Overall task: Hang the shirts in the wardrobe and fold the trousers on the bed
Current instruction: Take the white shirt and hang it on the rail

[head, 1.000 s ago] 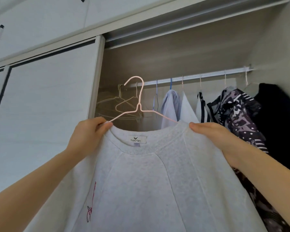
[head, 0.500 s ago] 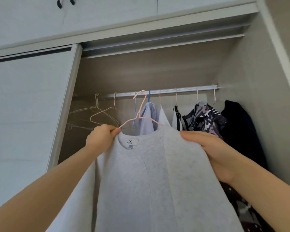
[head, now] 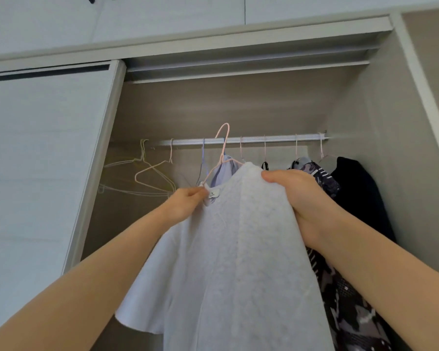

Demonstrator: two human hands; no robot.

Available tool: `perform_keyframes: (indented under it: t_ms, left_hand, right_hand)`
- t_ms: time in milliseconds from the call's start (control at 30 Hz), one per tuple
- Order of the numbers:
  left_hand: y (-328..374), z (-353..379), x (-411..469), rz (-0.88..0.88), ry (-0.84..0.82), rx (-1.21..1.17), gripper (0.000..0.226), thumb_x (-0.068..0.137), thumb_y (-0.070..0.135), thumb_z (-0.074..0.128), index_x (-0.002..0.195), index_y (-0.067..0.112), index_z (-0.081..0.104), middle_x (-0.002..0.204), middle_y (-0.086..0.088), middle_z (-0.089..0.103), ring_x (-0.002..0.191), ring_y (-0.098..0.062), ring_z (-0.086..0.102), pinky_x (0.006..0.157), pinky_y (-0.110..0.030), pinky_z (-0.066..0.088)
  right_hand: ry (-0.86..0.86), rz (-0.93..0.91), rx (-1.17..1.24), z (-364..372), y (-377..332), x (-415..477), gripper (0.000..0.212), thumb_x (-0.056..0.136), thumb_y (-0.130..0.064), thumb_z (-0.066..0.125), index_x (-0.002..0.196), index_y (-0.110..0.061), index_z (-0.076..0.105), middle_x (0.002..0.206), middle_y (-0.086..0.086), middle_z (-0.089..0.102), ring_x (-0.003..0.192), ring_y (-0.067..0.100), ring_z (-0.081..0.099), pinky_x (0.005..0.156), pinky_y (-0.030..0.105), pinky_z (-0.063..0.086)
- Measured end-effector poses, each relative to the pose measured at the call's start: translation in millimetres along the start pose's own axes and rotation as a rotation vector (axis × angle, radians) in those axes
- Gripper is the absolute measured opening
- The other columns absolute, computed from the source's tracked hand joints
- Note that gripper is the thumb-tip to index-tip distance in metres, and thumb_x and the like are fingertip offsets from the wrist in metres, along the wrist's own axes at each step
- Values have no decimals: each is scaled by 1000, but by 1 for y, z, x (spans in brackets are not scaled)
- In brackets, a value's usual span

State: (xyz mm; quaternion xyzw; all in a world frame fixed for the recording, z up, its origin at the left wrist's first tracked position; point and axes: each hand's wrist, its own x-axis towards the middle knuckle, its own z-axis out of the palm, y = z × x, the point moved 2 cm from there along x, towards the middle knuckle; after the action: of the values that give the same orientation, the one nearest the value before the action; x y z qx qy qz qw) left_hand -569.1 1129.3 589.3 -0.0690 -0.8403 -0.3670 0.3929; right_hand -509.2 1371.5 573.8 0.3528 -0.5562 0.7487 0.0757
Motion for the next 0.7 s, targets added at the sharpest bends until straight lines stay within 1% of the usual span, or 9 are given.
perform_keyframes:
  t_ms: [67, 200, 267, 333, 433, 500, 567, 633, 700]
  left_hand:
    - [2, 6, -4, -4, -37, -64, 24, 102, 42, 42, 103, 27, 60, 106, 0, 55, 95, -16, 50, 80, -31, 39]
    - [5, 16, -11, 14, -73, -127, 37, 104, 41, 38, 131, 24, 57, 123, 6, 56, 112, -12, 50, 95, -29, 37]
    - [4, 20, -11, 1, -98, -153, 37, 102, 48, 38, 127, 28, 58, 128, 5, 58, 114, -13, 52, 97, -32, 40]
    - [2, 23, -13, -30, -154, -196, 37, 100, 54, 37, 124, 34, 56, 124, 8, 58, 112, -13, 54, 96, -33, 41]
    - [-2, 29, -15, -32, -239, -222, 50, 99, 57, 36, 142, 34, 44, 132, 16, 52, 117, -12, 54, 101, -35, 42]
    - [-4, 30, -18, -13, -266, -233, 53, 98, 60, 36, 146, 38, 38, 137, 16, 52, 116, -11, 57, 103, -36, 42]
    - [-7, 30, -21, 8, -278, -244, 53, 97, 61, 34, 146, 41, 37, 131, 20, 55, 111, -7, 60, 103, -36, 43]
    - [-7, 28, -24, 40, -274, -251, 51, 98, 61, 33, 143, 40, 42, 120, 25, 58, 105, -2, 61, 103, -35, 44]
    - [-7, 24, -25, 71, -244, -276, 49, 97, 62, 33, 138, 38, 48, 121, 21, 61, 106, -5, 63, 104, -36, 45]
  right_hand:
    - [3, -28, -47, 9, -4, 3, 12, 95, -10, 54, 103, -3, 56, 77, 8, 60, 50, 15, 62, 38, 18, 44]
    - [42, -44, -84, 19, -13, 14, 20, 96, -10, 52, 112, 1, 58, 83, 10, 63, 62, 18, 62, 43, 20, 47]
    - [82, -46, -74, 22, -16, 21, 23, 96, -10, 51, 115, 2, 58, 87, 11, 65, 68, 20, 63, 51, 25, 49]
    - [123, -69, -86, 24, -17, 32, 27, 96, -8, 51, 120, 3, 56, 93, 13, 64, 72, 21, 61, 57, 27, 49]
    - [172, -107, -124, 30, -12, 47, 28, 96, -9, 51, 122, 2, 53, 105, 14, 61, 76, 21, 60, 59, 27, 48]
    - [180, -117, -157, 33, -5, 56, 23, 97, -13, 50, 117, 0, 51, 104, 12, 60, 78, 20, 59, 59, 27, 48]
    - [187, -131, -189, 39, 2, 65, 13, 98, -16, 49, 105, -5, 49, 97, 10, 55, 77, 19, 56, 60, 27, 47]
    - [194, -147, -217, 45, 7, 75, 10, 98, -18, 49, 97, -8, 48, 96, 10, 53, 79, 20, 54, 65, 29, 46]
    - [194, -167, -234, 53, 11, 84, 9, 98, -18, 48, 96, -9, 47, 89, 6, 51, 74, 17, 52, 63, 27, 44]
